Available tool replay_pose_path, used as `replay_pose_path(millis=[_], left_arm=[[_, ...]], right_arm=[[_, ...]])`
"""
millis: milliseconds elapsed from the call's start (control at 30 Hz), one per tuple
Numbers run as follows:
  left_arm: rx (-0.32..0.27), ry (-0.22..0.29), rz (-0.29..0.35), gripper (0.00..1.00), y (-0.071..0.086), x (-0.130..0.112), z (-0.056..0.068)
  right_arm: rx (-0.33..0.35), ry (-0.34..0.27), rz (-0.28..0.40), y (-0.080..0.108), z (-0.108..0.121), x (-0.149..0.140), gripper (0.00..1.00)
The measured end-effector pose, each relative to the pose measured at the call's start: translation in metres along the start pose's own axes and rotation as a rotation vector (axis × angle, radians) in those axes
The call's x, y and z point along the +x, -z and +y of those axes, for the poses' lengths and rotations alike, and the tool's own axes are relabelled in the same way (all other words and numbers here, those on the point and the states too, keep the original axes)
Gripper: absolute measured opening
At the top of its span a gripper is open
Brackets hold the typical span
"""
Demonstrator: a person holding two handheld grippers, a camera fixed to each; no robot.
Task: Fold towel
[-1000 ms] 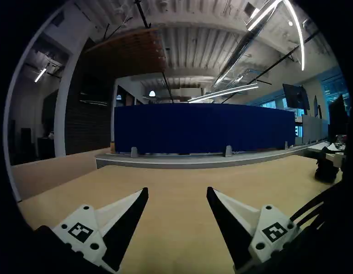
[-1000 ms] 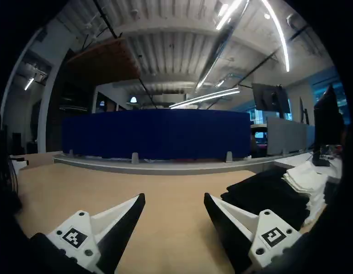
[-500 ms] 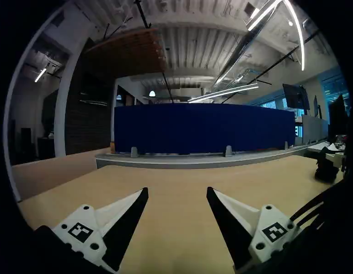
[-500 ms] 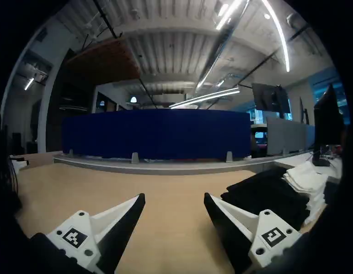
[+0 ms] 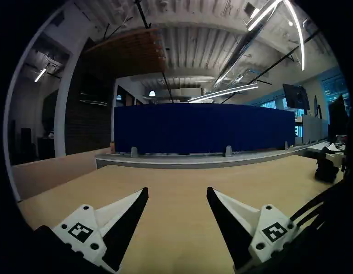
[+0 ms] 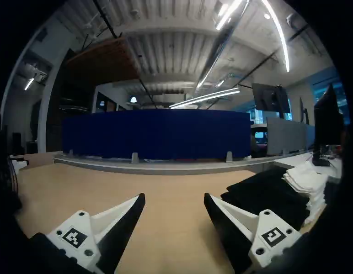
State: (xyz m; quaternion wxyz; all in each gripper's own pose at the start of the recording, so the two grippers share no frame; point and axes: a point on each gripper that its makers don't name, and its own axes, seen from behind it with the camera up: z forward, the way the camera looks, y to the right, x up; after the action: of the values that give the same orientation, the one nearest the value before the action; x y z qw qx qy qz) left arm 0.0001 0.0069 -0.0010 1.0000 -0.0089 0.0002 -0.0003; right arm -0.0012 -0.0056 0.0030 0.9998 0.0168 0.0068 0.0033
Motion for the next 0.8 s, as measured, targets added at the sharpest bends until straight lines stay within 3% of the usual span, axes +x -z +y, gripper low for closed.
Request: replay_pose_path(millis=[800], left_arm=[[0.0,0.001,-0.001,0.95,0.0004,-0.0004,-0.0019]], right_arm=[[0.0,0.0,0.0,0.0,-0.0003,-0.0008,1.0]])
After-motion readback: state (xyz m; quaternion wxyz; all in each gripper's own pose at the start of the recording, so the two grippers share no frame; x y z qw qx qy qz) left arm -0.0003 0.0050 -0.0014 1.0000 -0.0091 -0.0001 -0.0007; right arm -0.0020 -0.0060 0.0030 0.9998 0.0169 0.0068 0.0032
